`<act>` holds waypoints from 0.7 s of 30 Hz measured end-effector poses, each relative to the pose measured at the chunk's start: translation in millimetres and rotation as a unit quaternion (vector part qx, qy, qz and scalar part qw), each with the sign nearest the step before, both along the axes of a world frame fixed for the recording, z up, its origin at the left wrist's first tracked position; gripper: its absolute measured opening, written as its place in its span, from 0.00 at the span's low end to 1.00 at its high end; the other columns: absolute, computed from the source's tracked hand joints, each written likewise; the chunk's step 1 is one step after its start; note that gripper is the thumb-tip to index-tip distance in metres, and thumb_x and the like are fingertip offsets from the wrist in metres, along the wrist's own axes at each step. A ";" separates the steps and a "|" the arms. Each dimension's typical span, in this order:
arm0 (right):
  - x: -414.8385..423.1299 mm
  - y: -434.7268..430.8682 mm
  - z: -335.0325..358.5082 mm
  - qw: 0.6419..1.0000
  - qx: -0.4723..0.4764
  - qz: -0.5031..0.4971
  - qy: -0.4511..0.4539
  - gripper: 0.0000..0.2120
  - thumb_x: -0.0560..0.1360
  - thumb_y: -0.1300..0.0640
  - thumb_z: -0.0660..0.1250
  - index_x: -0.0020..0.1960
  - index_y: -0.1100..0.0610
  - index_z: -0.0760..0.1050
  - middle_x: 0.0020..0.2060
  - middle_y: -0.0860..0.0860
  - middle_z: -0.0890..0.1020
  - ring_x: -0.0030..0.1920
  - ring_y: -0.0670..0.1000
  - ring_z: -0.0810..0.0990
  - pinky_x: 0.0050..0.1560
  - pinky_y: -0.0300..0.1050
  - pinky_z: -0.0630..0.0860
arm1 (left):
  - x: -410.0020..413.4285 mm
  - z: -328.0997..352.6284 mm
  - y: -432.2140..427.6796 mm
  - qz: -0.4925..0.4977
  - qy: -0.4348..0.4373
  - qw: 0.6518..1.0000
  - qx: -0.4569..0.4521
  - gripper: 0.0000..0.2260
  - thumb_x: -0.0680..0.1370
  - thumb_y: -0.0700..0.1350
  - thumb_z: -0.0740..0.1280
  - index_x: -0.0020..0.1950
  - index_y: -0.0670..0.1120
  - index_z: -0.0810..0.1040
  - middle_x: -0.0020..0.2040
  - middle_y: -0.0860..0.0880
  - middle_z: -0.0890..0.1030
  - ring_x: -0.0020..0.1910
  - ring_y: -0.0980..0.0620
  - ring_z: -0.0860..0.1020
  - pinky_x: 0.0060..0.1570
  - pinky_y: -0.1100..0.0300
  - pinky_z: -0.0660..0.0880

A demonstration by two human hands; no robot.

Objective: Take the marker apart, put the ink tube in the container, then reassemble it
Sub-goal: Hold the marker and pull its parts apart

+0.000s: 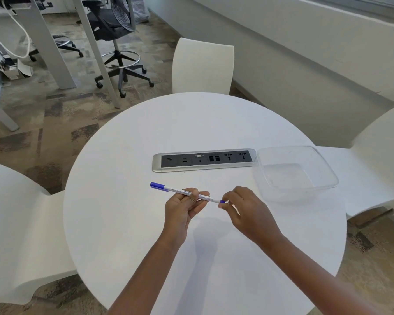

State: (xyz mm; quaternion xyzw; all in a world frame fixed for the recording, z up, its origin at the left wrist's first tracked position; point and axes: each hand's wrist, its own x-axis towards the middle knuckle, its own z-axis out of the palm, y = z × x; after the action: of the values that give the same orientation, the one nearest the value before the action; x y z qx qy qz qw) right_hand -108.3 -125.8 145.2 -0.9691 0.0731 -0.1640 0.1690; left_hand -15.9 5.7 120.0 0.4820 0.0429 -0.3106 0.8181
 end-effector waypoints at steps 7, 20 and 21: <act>3.1 -5.3 -2.5 0.986 -0.151 0.050 -0.055 0.10 0.63 0.59 0.77 0.34 0.61 0.76 0.27 0.54 0.77 0.26 0.54 0.74 0.22 0.41 0.70 | 0.2 0.0 -2.2 -0.001 -0.004 1.000 0.005 0.05 0.76 0.36 0.63 0.41 0.39 0.76 0.35 0.45 0.86 0.38 0.50 0.84 0.35 0.65 0.80; 11.6 -16.9 8.7 0.960 0.215 0.003 0.177 0.11 0.75 0.59 0.63 0.37 0.61 0.78 0.26 0.46 0.71 0.29 0.43 0.68 0.42 0.46 0.65 | 2.1 -0.2 -7.6 -0.029 -0.001 0.999 0.013 0.04 0.76 0.35 0.62 0.42 0.39 0.75 0.34 0.44 0.86 0.37 0.49 0.84 0.34 0.65 0.80; 12.9 -19.3 10.9 0.943 0.269 -0.010 0.197 0.13 0.75 0.59 0.64 0.33 0.59 0.78 0.24 0.44 0.70 0.26 0.42 0.68 0.42 0.45 0.65 | 2.7 0.3 -8.0 -0.034 -0.003 0.999 0.013 0.04 0.76 0.35 0.62 0.42 0.39 0.75 0.34 0.44 0.86 0.37 0.49 0.84 0.34 0.65 0.80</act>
State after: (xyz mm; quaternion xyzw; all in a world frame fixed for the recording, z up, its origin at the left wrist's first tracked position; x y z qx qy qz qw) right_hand -95.4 -145.1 156.2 -0.8997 0.1556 0.0540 0.4041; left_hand -13.1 -2.3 120.3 0.4943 0.0284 -0.3360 0.8012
